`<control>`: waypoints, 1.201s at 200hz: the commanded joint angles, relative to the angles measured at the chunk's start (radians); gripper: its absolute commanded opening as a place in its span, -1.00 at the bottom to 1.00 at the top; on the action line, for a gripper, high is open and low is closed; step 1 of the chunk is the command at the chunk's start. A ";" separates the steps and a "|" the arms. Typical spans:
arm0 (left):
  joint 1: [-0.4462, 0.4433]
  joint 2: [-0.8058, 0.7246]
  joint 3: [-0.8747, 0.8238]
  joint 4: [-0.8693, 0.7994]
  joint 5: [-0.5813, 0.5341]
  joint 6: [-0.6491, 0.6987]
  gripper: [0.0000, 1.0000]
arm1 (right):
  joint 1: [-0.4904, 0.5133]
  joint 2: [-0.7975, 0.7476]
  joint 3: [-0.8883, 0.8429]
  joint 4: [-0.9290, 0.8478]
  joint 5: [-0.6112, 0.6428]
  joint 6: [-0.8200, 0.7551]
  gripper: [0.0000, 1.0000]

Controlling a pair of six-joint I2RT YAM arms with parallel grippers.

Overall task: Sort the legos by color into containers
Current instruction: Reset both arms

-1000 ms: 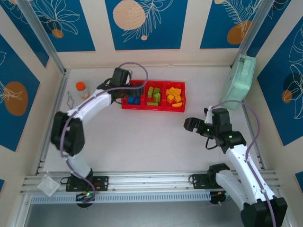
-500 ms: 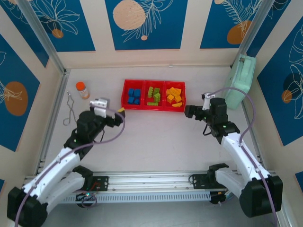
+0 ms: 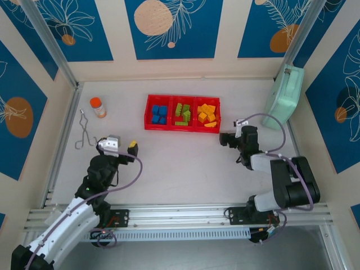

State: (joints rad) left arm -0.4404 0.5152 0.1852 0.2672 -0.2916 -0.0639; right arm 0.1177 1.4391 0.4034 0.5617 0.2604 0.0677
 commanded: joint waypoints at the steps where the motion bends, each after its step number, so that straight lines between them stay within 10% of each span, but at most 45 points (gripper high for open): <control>1: 0.012 0.070 -0.030 0.145 -0.071 0.068 0.99 | -0.036 0.028 -0.034 0.284 -0.022 0.005 0.98; 17: 0.019 0.149 -0.013 0.196 -0.104 0.097 0.99 | -0.110 0.118 -0.103 0.536 -0.133 0.047 0.98; 77: 0.194 0.743 0.013 0.681 0.035 0.128 0.98 | -0.101 0.087 0.003 0.272 -0.109 0.037 0.98; 151: 0.282 0.839 0.162 0.508 0.173 0.157 0.98 | -0.094 0.084 0.001 0.270 -0.097 0.034 0.98; 177: 0.316 1.128 0.069 1.052 0.195 0.178 0.98 | -0.093 0.083 0.001 0.271 -0.094 0.034 0.98; 212: 0.388 1.022 0.184 0.630 0.276 0.100 1.00 | -0.092 0.083 -0.001 0.272 -0.092 0.033 0.98; 240: 0.384 1.047 0.131 0.786 0.129 0.061 0.99 | -0.110 0.083 0.009 0.255 -0.134 0.042 0.98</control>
State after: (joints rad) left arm -0.0628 1.5719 0.3340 0.9668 -0.0883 0.0479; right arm 0.0193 1.5249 0.3931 0.8192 0.1627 0.0978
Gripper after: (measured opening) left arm 0.994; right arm 0.991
